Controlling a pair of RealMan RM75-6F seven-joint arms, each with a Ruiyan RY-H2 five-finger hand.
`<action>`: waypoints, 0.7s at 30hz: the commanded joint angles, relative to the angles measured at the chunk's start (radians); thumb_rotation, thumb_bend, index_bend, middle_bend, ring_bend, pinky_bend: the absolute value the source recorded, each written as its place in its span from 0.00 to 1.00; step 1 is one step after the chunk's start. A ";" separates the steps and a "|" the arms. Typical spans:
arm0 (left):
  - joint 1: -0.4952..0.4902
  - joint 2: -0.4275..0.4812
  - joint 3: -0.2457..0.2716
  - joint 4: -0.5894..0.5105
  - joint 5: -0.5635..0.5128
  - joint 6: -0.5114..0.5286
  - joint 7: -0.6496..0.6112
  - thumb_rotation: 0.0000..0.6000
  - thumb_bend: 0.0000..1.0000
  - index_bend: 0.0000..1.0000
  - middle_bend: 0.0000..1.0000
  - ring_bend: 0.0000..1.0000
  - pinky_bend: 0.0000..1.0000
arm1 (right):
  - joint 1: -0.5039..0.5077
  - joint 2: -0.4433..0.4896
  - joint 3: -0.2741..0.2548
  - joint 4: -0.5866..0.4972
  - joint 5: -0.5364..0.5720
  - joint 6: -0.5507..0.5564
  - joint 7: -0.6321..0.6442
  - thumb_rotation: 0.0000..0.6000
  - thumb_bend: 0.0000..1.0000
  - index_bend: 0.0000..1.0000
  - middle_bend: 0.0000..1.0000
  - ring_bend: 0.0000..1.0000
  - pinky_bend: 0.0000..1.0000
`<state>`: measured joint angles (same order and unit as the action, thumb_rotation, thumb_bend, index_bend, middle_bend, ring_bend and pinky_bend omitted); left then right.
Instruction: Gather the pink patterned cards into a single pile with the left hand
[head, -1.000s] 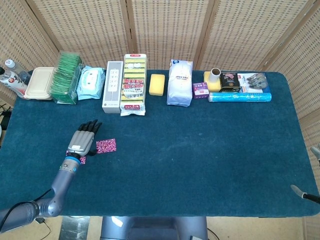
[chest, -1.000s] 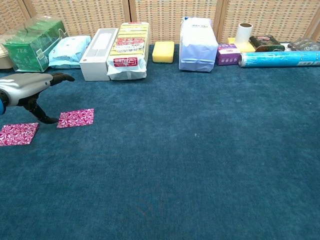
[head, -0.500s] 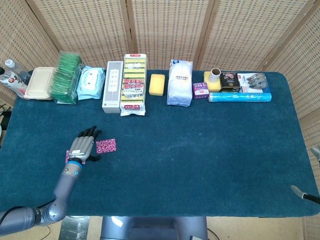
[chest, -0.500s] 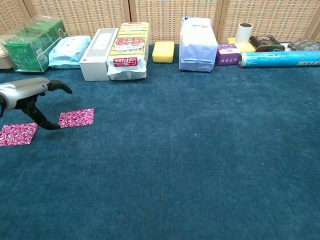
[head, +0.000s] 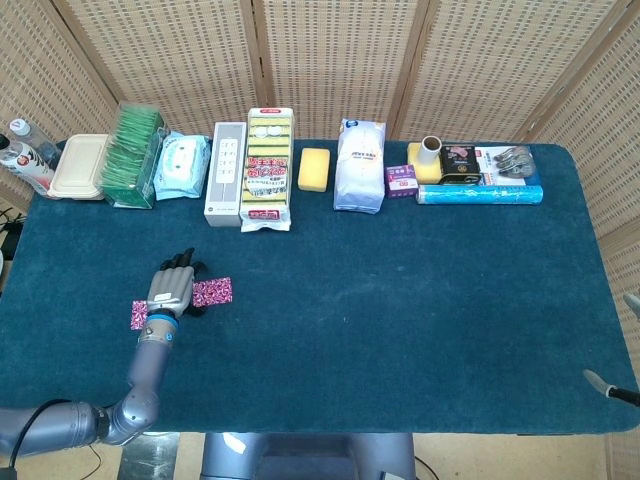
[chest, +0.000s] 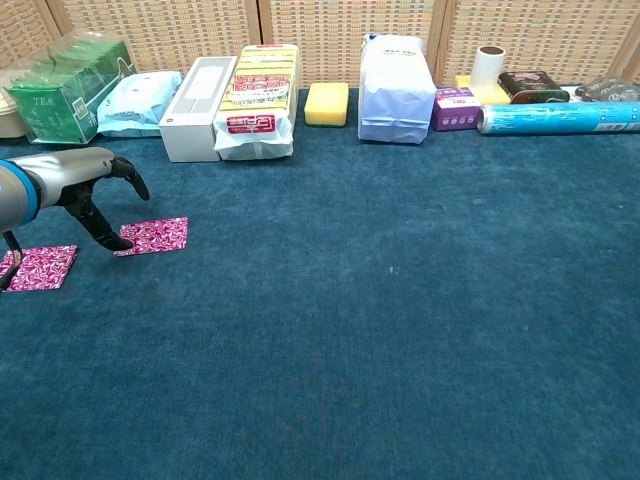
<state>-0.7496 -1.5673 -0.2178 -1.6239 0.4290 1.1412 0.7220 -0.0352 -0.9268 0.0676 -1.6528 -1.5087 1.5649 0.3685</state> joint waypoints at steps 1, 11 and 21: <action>-0.010 -0.010 0.005 0.007 -0.014 0.004 0.015 1.00 0.23 0.24 0.00 0.00 0.07 | 0.001 0.000 0.001 0.000 0.001 -0.001 0.000 1.00 0.00 0.04 0.00 0.00 0.00; -0.018 -0.042 0.019 0.052 -0.007 0.016 0.019 1.00 0.23 0.24 0.00 0.00 0.07 | 0.000 0.005 0.001 0.004 0.001 0.000 0.015 1.00 0.00 0.04 0.00 0.00 0.00; -0.024 -0.065 0.020 0.080 -0.020 0.012 0.029 1.00 0.23 0.24 0.00 0.00 0.07 | 0.002 0.002 0.001 0.005 0.004 -0.004 0.014 1.00 0.00 0.04 0.00 0.00 0.00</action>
<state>-0.7733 -1.6321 -0.1976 -1.5437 0.4089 1.1529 0.7508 -0.0331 -0.9249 0.0687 -1.6475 -1.5046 1.5605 0.3827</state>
